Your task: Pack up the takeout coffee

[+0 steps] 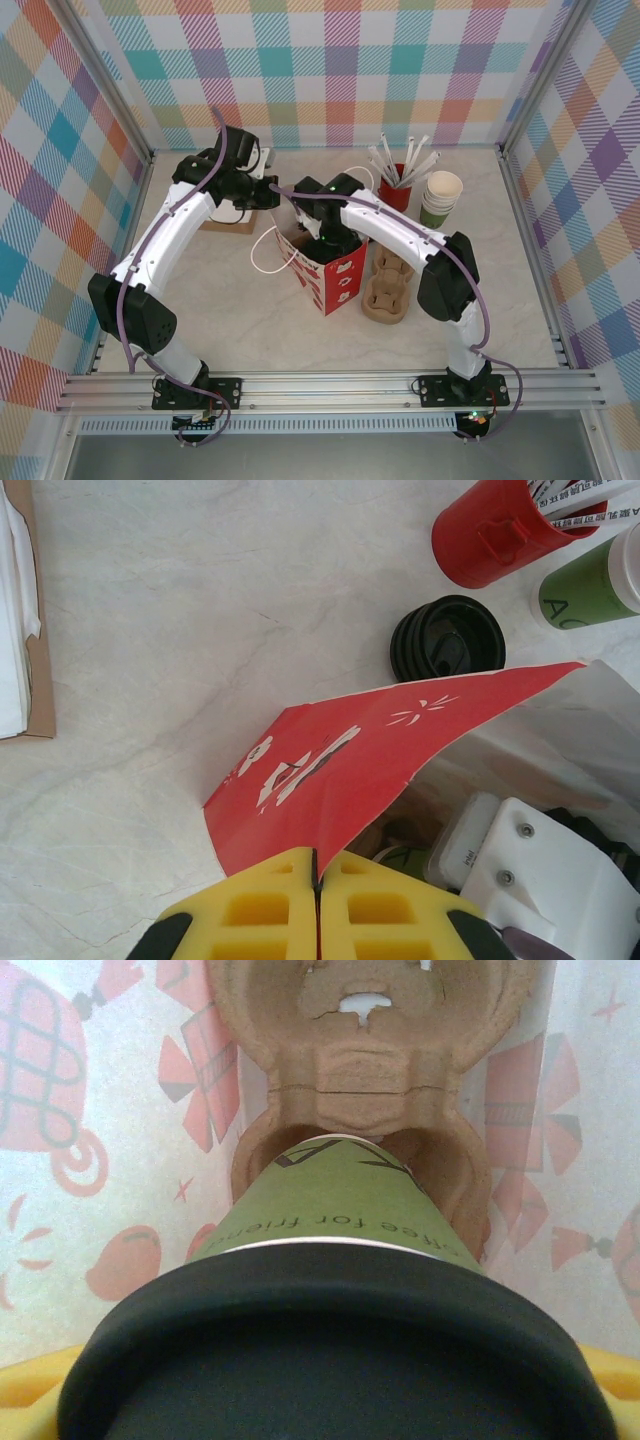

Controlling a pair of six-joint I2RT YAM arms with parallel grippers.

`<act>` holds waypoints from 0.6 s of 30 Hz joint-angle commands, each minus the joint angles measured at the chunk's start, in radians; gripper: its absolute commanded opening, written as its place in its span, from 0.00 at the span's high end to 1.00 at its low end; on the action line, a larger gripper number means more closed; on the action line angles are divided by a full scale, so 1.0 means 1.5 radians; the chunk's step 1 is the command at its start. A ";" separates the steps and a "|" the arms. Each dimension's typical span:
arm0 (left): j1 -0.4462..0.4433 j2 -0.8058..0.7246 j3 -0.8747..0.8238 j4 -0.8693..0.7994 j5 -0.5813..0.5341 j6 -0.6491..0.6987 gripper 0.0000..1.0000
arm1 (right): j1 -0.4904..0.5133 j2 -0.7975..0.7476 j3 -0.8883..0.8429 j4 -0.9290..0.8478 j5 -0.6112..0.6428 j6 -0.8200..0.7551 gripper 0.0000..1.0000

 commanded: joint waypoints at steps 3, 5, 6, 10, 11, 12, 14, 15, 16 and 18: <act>-0.008 0.009 0.002 -0.001 0.004 -0.001 0.94 | -0.003 0.022 -0.028 0.015 -0.013 0.000 0.21; -0.008 0.009 0.002 -0.002 0.004 -0.001 0.94 | -0.005 0.024 -0.035 0.021 -0.012 -0.002 0.21; -0.008 0.009 0.002 -0.002 0.003 -0.002 0.94 | -0.006 0.023 -0.041 0.026 -0.012 -0.002 0.21; -0.008 0.009 0.002 -0.002 0.004 -0.001 0.94 | -0.008 0.030 -0.056 0.036 -0.018 -0.003 0.21; -0.008 0.008 0.003 -0.002 0.004 -0.001 0.94 | -0.007 0.031 -0.059 0.036 -0.017 -0.002 0.21; -0.008 0.008 0.003 -0.002 0.004 -0.001 0.94 | -0.007 0.032 -0.060 0.035 -0.016 -0.002 0.21; -0.008 0.008 0.003 -0.003 0.004 -0.001 0.94 | -0.007 0.032 -0.064 0.039 -0.016 -0.002 0.21; -0.008 0.008 0.003 -0.003 0.004 -0.001 0.94 | -0.007 0.031 -0.065 0.040 -0.016 -0.002 0.21; -0.008 0.007 0.003 -0.003 0.004 -0.001 0.94 | -0.008 0.030 -0.065 0.041 -0.017 -0.002 0.21; -0.008 0.008 0.003 -0.003 0.003 -0.001 0.94 | -0.008 0.028 -0.062 0.041 -0.016 -0.003 0.21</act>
